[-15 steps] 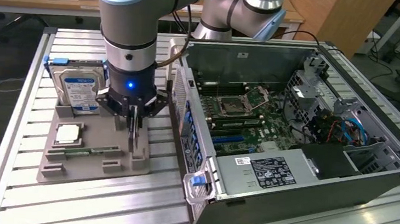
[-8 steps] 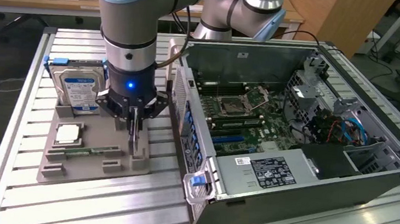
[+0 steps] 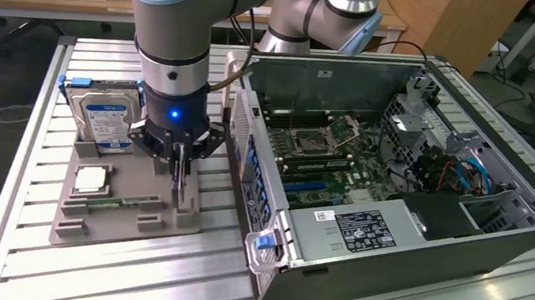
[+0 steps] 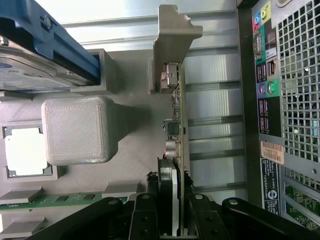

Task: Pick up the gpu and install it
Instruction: 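Pick up the gpu and move the gpu toward the slot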

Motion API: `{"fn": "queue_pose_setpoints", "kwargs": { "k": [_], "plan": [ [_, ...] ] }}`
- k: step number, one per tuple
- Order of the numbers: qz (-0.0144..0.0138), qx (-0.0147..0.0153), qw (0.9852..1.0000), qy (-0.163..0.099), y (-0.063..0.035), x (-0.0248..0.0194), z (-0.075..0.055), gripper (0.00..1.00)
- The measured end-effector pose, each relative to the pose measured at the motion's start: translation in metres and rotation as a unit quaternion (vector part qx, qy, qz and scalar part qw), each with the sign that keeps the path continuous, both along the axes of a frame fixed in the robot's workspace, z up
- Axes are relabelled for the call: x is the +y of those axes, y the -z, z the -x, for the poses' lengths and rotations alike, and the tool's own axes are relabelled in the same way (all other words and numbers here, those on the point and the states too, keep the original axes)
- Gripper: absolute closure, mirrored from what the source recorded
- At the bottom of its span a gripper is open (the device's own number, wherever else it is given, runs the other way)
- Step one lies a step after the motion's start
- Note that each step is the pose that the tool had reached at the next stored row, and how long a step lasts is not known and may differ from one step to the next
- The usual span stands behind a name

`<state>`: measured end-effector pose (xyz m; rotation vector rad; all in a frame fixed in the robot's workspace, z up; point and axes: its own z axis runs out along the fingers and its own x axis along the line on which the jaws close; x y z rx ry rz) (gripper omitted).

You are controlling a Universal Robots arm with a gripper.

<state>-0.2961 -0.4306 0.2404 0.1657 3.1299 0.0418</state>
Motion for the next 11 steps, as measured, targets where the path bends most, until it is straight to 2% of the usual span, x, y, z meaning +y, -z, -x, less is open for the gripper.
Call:
{"fn": "queue_pose_setpoints", "kwargs": {
  "k": [7,11],
  "plan": [
    [-0.0003,-0.0002,1.0000,0.000,-0.0008,0.0001,0.000,0.72],
    [-0.0007,0.0000,1.0000,0.000,-0.0140,0.0000,0.000,0.72]
  ]
}}
